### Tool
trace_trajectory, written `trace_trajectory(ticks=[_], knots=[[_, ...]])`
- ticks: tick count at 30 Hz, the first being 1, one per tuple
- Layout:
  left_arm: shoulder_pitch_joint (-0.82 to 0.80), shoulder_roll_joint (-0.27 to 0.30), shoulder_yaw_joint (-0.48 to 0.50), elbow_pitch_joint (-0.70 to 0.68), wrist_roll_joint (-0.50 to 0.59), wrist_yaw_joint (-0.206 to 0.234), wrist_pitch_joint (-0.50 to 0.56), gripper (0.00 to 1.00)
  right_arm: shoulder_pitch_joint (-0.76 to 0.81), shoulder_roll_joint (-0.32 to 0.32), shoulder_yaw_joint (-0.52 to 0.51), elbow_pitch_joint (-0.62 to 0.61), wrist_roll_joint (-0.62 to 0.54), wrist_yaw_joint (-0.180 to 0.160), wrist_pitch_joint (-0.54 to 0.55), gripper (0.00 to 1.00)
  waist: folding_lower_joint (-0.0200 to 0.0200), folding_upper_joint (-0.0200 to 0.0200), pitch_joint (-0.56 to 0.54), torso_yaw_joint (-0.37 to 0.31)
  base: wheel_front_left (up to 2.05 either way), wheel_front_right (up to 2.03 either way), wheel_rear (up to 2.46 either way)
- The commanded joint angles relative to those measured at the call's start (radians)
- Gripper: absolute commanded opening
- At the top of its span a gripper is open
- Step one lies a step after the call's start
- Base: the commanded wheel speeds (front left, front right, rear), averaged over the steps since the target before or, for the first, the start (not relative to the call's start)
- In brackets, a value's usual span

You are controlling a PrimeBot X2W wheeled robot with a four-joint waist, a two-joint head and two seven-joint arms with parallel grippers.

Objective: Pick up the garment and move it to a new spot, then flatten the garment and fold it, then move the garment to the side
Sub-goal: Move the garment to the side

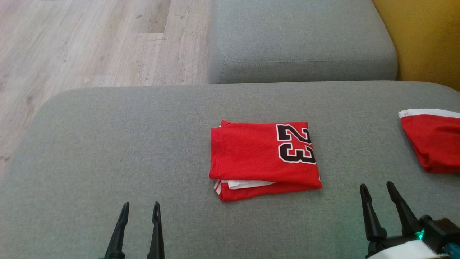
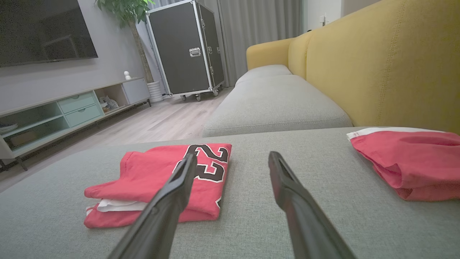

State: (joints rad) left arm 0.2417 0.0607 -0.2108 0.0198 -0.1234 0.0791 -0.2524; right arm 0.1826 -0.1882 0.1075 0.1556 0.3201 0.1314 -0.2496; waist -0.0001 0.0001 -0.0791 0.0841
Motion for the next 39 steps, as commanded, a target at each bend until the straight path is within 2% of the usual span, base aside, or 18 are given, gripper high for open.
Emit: trace_trajectory(ticks=[1, 16, 26, 33, 39], knots=[[-0.02, -0.009, 0.042, -0.025, 0.007, -0.001, -0.009, 1.0, -0.024, -0.007, 0.009, -0.041, -0.014, -0.001, -0.012, 1.0, 0.0001, -0.0001, -0.004, -0.005, 0.0, 0.0, 0.0], [-0.019, -0.01, 0.042, -0.005, 0.013, -0.004, -0.009, 1.0, -0.018, 0.005, 0.007, -0.037, -0.023, -0.001, -0.012, 1.0, 0.0001, -0.0001, -0.009, -0.011, 0.0, 0.0, 0.0], [-0.033, -0.01, 0.037, -0.004, 0.033, 0.005, -0.009, 1.0, -0.038, -0.002, 0.017, -0.01, -0.002, -0.001, -0.012, 1.0, 0.0001, -0.0001, 0.021, 0.011, 0.0, 0.0, 0.0], [-0.051, -0.01, 0.022, -0.069, -0.039, 0.026, -0.009, 1.0, -0.115, -0.032, 0.058, 0.044, 0.072, -0.001, -0.012, 1.0, 0.0001, -0.0001, 0.078, 0.039, 0.0, 0.0, 0.0], [-0.088, -0.01, 0.0, -0.109, -0.036, 0.036, -0.009, 1.0, -0.242, -0.08, 0.091, 0.111, 0.168, -0.001, 0.032, 1.0, 0.0001, -0.0001, 0.158, 0.058, 0.0, 0.0, 0.0]])
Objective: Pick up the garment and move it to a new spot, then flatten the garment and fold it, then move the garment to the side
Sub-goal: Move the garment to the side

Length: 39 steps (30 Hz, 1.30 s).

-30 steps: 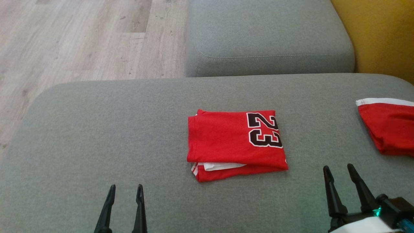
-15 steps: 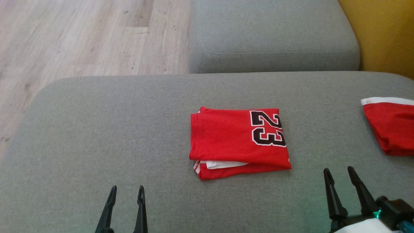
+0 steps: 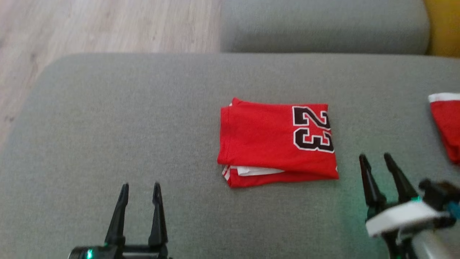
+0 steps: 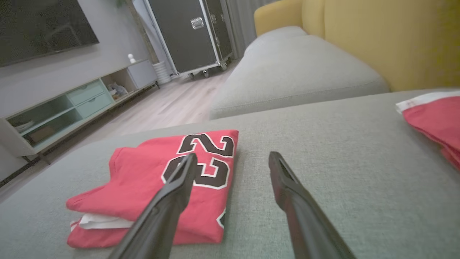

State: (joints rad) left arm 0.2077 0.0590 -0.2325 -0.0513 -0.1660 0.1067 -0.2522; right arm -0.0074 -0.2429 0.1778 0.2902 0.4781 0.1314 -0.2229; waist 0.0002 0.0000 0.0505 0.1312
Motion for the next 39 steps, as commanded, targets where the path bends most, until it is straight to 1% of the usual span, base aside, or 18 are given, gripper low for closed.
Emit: trace_trajectory(ticks=[1, 5, 6, 11, 16, 17, 18, 19, 20, 23, 28, 30, 33, 39], knots=[[-0.062, -0.009, 0.017, -0.04, 0.009, 0.011, -0.01, 1.0, -0.08, -0.033, 0.027, -0.009, 0.029, -0.001, 0.027, 1.0, -0.0002, 0.0, 0.041, 0.014, 0.0, 0.0, 0.0], [-0.096, -0.009, -0.003, -0.034, 0.035, 0.013, -0.01, 1.0, -0.188, -0.06, 0.061, 0.06, 0.119, -0.001, 0.145, 1.0, -0.0002, 0.0, 0.08, 0.023, 0.0, 0.0, 0.0], [-0.096, -0.009, -0.003, -0.034, 0.035, 0.013, -0.01, 1.0, -0.188, -0.06, 0.061, 0.06, 0.119, -0.001, 0.145, 1.0, -0.0002, 0.0, 0.08, 0.023, 0.0, 0.0, 0.0], [-0.134, -0.009, -0.024, -0.012, 0.051, 0.011, -0.01, 1.0, -0.286, -0.082, 0.118, 0.147, 0.267, -0.001, 0.296, 1.0, -0.0002, 0.0, 0.117, 0.039, 0.0, 0.0, 0.0], [-0.154, -0.009, -0.047, 0.005, 0.048, 0.013, -0.01, 1.0, -0.342, -0.093, 0.154, 0.211, 0.389, -0.001, 0.394, 1.0, -0.0002, 0.0, 0.141, 0.056, 0.0, 0.0, 0.0], [-0.157, -0.009, -0.05, 0.008, 0.047, 0.014, -0.01, 1.0, -0.348, -0.093, 0.163, 0.216, 0.41, -0.001, 0.406, 0.85, -0.0002, 0.0, 0.144, 0.058, 0.0, 0.0, 0.0], [-0.16, -0.009, -0.053, 0.01, 0.046, 0.016, -0.01, 1.0, -0.353, -0.092, 0.172, 0.217, 0.431, -0.001, 0.415, 0.38, -0.0002, 0.0, 0.145, 0.061, 0.0, 0.0, 0.0], [-0.161, -0.009, -0.055, 0.012, 0.044, 0.017, -0.01, 1.0, -0.357, -0.092, 0.18, 0.214, 0.45, -0.001, 0.417, 0.02, -0.0002, 0.0, 0.147, 0.062, 0.0, 0.0, 0.0], [-0.163, -0.009, -0.056, 0.014, 0.043, 0.018, -0.01, 1.0, -0.359, -0.093, 0.186, 0.21, 0.468, -0.001, 0.416, 0.0, -0.0002, 0.0, 0.147, 0.063, 0.0, 0.0, 0.0], [-0.165, -0.009, -0.059, 0.019, 0.038, 0.024, -0.01, 1.0, -0.367, -0.113, 0.196, 0.202, 0.495, -0.001, 0.383, 0.0, -0.0002, 0.0, 0.146, 0.061, 0.0, 0.0, 0.0], [-0.166, -0.009, -0.06, 0.021, 0.037, 0.033, -0.01, 1.0, -0.388, -0.181, 0.218, 0.19, 0.497, -0.001, 0.344, 0.0, -0.0002, 0.0, 0.145, 0.036, 0.0, 0.0, 0.0], [-0.167, -0.009, -0.059, 0.021, 0.038, 0.033, -0.01, 1.0, -0.398, -0.224, 0.225, 0.178, 0.492, -0.001, 0.345, 0.0, -0.0002, 0.0, 0.152, 0.019, 0.0, 0.0, 0.0], [-0.173, -0.009, -0.059, 0.02, 0.037, 0.032, -0.01, 1.0, -0.416, -0.304, 0.227, 0.151, 0.475, -0.001, 0.354, 0.0, -0.0002, 0.0, 0.173, -0.015, 0.0, 0.0, 0.0], [-0.207, -0.009, -0.062, 0.015, 0.041, 0.031, -0.01, 1.0, -0.447, -0.469, 0.183, 0.092, 0.444, -0.001, 0.389, 0.0, -0.0002, 0.0, 0.228, -0.086, 0.0, 0.0, 0.0]])
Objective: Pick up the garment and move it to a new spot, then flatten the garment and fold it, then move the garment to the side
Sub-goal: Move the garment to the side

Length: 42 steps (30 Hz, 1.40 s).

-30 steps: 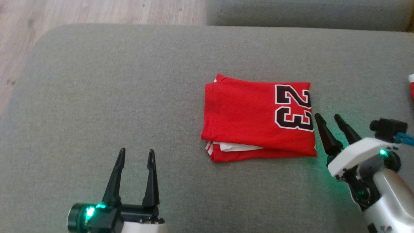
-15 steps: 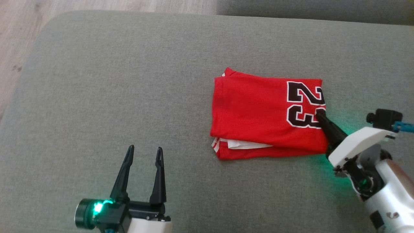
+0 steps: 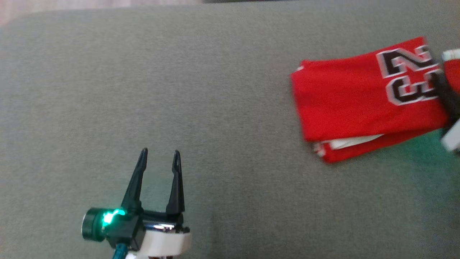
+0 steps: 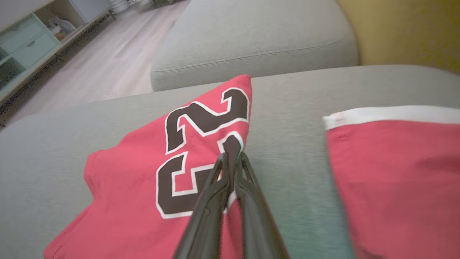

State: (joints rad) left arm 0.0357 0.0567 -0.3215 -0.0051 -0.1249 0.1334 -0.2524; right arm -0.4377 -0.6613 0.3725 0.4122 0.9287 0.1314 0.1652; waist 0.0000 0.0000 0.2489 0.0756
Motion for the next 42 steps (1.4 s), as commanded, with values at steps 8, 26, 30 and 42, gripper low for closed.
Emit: trace_trajectory(ticks=[8, 26, 30, 42], knots=[[-0.088, -0.006, 0.029, -0.031, 0.004, 0.007, -0.009, 1.0, 0.005, -0.236, -0.167, -0.092, -0.047, -0.001, 0.064, 0.0, 0.0, 0.0, 0.095, -0.083, 0.0, 0.0, 0.0], [-0.168, -0.006, 0.013, 0.0, -0.015, -0.002, -0.009, 1.0, 0.155, -0.231, -0.517, -0.211, -0.206, -0.001, 0.185, 1.0, 0.0, 0.0, 0.152, -0.077, 0.0, 0.0, 0.0], [-0.15, -0.006, 0.015, 0.008, -0.023, 0.005, -0.009, 1.0, 0.208, -0.126, -0.501, -0.259, -0.245, -0.001, 0.19, 1.0, 0.0, 0.0, 0.095, -0.053, 0.0, 0.0, 0.0], [-0.018, -0.006, 0.055, 0.044, -0.048, 0.002, -0.009, 1.0, 0.323, 0.161, -0.178, -0.229, -0.337, -0.001, -0.047, 1.0, 0.0, 0.0, -0.132, 0.034, 0.0, 0.0, 0.0]])
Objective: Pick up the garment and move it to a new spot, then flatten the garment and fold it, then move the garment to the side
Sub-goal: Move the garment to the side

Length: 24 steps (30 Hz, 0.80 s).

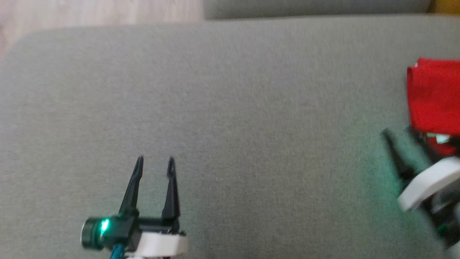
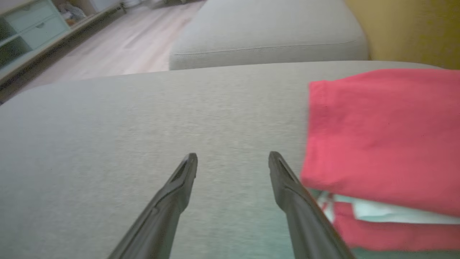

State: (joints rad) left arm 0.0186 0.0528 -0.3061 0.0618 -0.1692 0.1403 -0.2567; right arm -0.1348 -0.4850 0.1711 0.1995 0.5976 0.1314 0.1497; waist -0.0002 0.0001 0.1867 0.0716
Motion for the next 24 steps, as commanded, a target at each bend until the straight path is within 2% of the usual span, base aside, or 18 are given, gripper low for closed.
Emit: trace_trajectory(ticks=[1, 7, 9, 13, 18, 24], knots=[[0.016, -0.003, 0.046, -0.019, -0.007, -0.005, -0.005, 1.0, 0.031, 0.005, 0.057, -0.004, -0.007, -0.001, -0.071, 1.0, 0.0002, -0.0001, -0.089, 0.043, 0.0, 0.0, 0.0], [0.122, -0.003, 0.065, -0.009, -0.03, -0.006, -0.005, 1.0, 0.094, 0.127, 0.177, 0.084, -0.019, -0.001, -0.338, 1.0, 0.0002, -0.0001, -0.19, 0.057, 0.0, 0.0, 0.0], [0.147, -0.003, 0.064, -0.017, -0.032, -0.006, -0.005, 1.0, 0.11, 0.157, 0.189, 0.106, -0.045, -0.001, -0.388, 1.0, 0.0002, -0.0001, -0.206, 0.06, 0.0, 0.0, 0.0], [0.172, -0.003, 0.066, -0.036, -0.029, -0.007, -0.005, 1.0, 0.133, 0.198, 0.159, 0.101, -0.131, -0.001, -0.41, 1.0, 0.0002, -0.0001, -0.225, 0.06, 0.0, 0.0, 0.0], [0.204, -0.003, 0.086, -0.074, -0.016, -0.005, -0.005, 1.0, 0.232, 0.289, 0.012, -0.048, -0.309, -0.001, -0.411, 1.0, 0.0002, -0.0001, -0.255, 0.059, 0.0, 0.0, 0.0], [0.232, -0.003, 0.118, -0.103, 0.001, -0.02, -0.005, 1.0, 0.343, 0.359, -0.063, -0.141, -0.397, -0.001, -0.411, 1.0, 0.0002, -0.0001, -0.28, 0.053, 0.0, 0.0, 0.0]])
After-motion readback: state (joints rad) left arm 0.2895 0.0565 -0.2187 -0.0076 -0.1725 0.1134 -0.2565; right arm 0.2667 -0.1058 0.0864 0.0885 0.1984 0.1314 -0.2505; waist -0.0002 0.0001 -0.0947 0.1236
